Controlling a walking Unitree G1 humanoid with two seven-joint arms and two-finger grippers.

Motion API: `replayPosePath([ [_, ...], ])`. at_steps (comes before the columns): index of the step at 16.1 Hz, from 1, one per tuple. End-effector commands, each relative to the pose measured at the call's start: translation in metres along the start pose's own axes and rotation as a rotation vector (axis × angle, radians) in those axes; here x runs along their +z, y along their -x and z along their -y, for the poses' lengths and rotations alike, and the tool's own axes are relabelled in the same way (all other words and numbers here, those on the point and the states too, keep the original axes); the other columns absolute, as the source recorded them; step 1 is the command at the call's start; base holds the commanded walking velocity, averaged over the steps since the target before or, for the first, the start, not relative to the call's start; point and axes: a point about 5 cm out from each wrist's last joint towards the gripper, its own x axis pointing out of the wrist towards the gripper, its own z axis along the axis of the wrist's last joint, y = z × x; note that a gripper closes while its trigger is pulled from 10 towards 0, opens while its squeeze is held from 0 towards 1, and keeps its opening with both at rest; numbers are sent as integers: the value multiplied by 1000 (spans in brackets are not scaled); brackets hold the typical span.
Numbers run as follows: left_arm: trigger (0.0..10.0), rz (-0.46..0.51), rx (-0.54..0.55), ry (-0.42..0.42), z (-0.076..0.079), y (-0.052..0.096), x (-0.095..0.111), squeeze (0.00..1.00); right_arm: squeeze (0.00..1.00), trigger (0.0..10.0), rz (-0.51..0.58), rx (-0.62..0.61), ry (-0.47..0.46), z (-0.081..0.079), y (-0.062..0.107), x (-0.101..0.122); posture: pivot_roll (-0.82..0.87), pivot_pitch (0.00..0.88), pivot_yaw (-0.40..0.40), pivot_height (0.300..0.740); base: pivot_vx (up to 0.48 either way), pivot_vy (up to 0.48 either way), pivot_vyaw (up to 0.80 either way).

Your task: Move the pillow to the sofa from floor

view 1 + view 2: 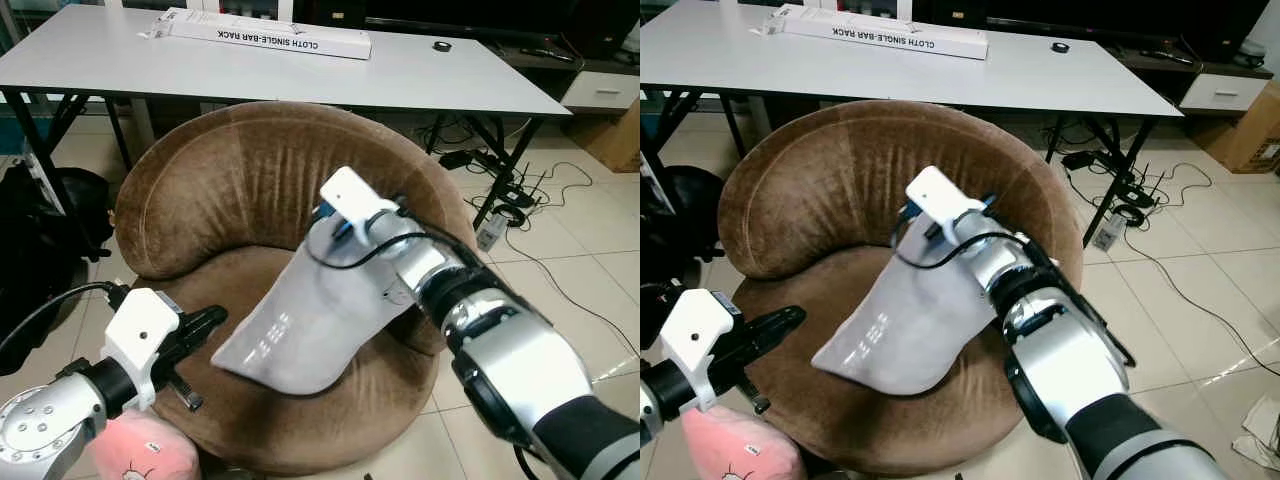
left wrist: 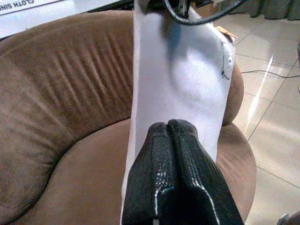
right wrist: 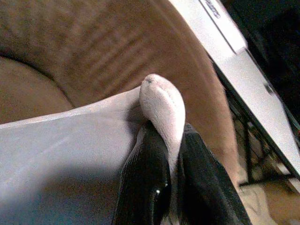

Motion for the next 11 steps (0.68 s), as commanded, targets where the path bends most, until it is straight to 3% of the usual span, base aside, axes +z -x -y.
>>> replayPosePath([
  [1,10000,10,-4,-19,1,3,7,0,0,10000,-27,-48,8,13,0,-1,252,17,-122,740,0,0,0],
  [3,10000,8,-6,-18,2,3,7,0,0,10000,-44,-51,37,16,0,-4,257,28,-123,740,0,0,0],
  [5,10000,5,-9,-14,3,3,7,0,0,10000,-39,-49,-22,18,0,-2,256,31,-122,740,0,0,0],
  [6,10000,2,-11,-12,4,3,7,0,745,10000,-30,-52,-49,19,0,1,256,31,-123,740,0,0,0],
  [7,10000,-1,-12,-11,4,3,6,0,1000,10000,-24,-53,-78,19,-1,3,257,31,-123,740,0,0,0],
  [11,10000,-4,-3,-13,2,2,5,0,1000,10000,12,-48,-134,19,-1,11,257,31,-123,740,0,0,0],
])
